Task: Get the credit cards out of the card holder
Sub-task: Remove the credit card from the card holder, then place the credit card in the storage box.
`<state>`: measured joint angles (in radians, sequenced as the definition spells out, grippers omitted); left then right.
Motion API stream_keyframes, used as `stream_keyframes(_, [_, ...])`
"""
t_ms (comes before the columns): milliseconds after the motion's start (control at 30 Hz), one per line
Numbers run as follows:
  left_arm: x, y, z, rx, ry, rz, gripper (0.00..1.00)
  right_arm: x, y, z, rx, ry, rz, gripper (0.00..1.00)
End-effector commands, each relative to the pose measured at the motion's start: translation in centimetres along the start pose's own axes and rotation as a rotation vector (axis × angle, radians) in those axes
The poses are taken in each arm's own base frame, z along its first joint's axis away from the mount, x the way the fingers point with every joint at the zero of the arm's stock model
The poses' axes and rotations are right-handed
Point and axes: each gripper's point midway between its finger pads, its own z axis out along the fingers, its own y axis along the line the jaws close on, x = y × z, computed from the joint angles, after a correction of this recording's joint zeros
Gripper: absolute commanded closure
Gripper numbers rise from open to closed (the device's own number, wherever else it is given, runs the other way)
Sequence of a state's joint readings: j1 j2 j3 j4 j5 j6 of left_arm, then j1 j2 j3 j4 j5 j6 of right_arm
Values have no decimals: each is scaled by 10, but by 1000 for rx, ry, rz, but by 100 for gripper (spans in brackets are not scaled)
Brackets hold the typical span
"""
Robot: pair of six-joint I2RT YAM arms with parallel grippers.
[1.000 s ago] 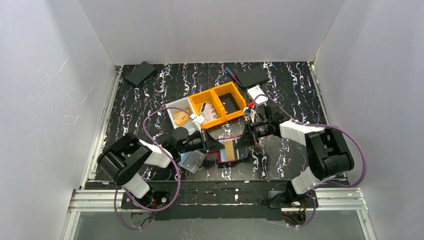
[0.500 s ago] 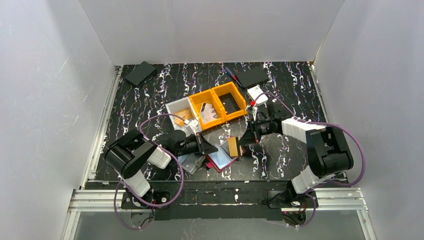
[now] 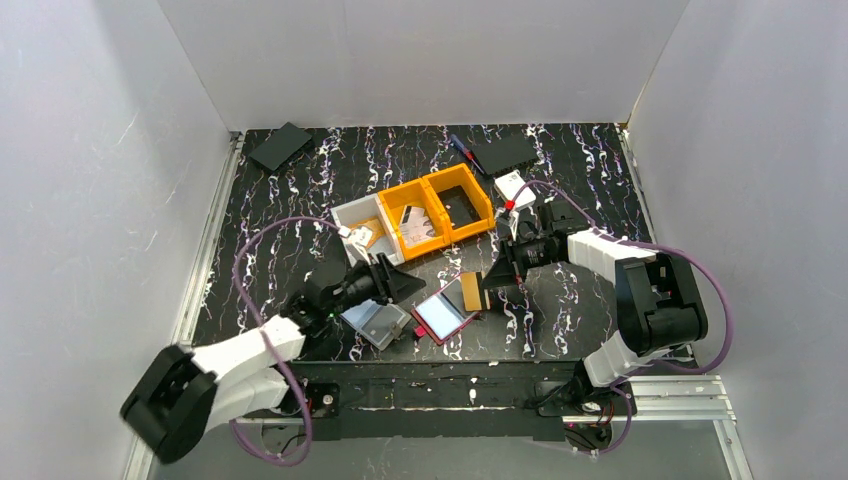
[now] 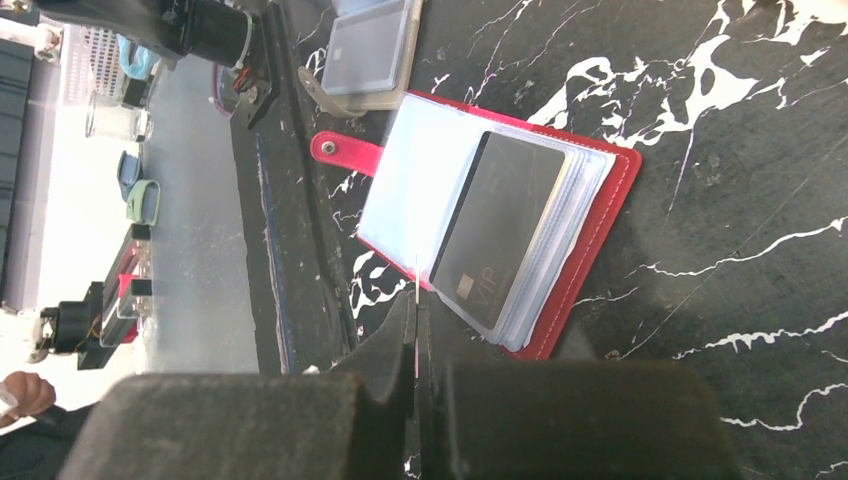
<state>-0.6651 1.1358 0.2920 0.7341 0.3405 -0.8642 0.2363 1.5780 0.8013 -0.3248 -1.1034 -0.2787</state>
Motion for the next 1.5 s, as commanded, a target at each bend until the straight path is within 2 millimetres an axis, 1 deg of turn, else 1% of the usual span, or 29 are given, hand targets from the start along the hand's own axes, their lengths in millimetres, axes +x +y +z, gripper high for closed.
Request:
stream_keyframes(0, [-13, 6, -27, -109, -61, 105, 47, -18, 15, -8, -39, -27, -94, 99])
stream_keyframes(33, [-17, 3, -32, -102, -86, 111, 37, -19, 17, -8, -42, -29, -101, 99])
stream_keyframes(100, [-20, 0, -39, -88, -123, 93, 13, -19, 19, -10, -44, -31, -119, 99])
stream_keyframes(133, [-20, -2, -42, -78, -133, 81, 3, -19, 21, -10, -50, -32, -123, 99])
stream_keyframes(200, [-18, -9, -44, -45, -126, 75, 2, -21, 24, -11, -58, -34, -141, 99])
stream_keyframes(300, [-12, -23, -41, 7, -61, 57, 2, -22, 30, -13, -70, -41, -162, 99])
stream_keyframes(433, [-3, -43, -30, 75, 71, 19, 2, -24, 42, -15, -121, -52, -189, 99])
stream_keyframes(567, [2, -53, -15, 99, 162, 7, 3, -25, 52, -17, -160, -64, -220, 99])
stream_keyframes(633, [6, -59, -6, 114, 190, 67, 3, -25, 57, -17, -187, -75, -218, 99])
stream_keyframes(700, [14, -64, 2, 135, 213, 170, 4, -25, 61, -17, -208, -83, -214, 99])
stream_keyframes(767, [21, -66, 12, 141, 232, 256, 5, -25, 62, -17, -219, -86, -206, 99])
stream_keyframes(800, [26, -63, 18, 137, 253, 277, 6, -26, 63, -17, -221, -87, -204, 99])
stream_keyframes(867, [29, -64, 29, 132, 273, 283, 11, -26, 64, -17, -224, -90, -206, 99])
stream_keyframes(933, [30, -62, 38, 120, 284, 271, 16, -27, 65, -17, -227, -94, -208, 99])
stream_keyframes(1033, [31, -64, 50, 126, 289, 250, 22, -28, 65, -17, -232, -100, -204, 99])
stream_keyframes(1133, [32, -66, 60, 141, 300, 237, 31, -28, 66, -17, -234, -101, -198, 99])
stream_keyframes(1233, [36, -68, 68, 167, 316, 222, 42, -28, 66, -17, -238, -102, -191, 99])
stream_keyframes(1300, [39, -71, 73, 196, 337, 207, 52, -28, 66, -17, -240, -104, -188, 99])
stream_keyframes(1333, [41, -74, 74, 211, 350, 199, 58, -28, 66, -17, -240, -105, -188, 99])
stream_keyframes(1367, [42, -75, 76, 225, 359, 191, 67, -28, 66, -17, -238, -105, -189, 99])
stream_keyframes(1400, [45, -77, 77, 236, 379, 174, 81, -29, 65, -17, -235, -105, -190, 99])
stream_keyframes(1467, [48, -78, 79, 247, 397, 157, 100, -28, 64, -16, -229, -102, -186, 99])
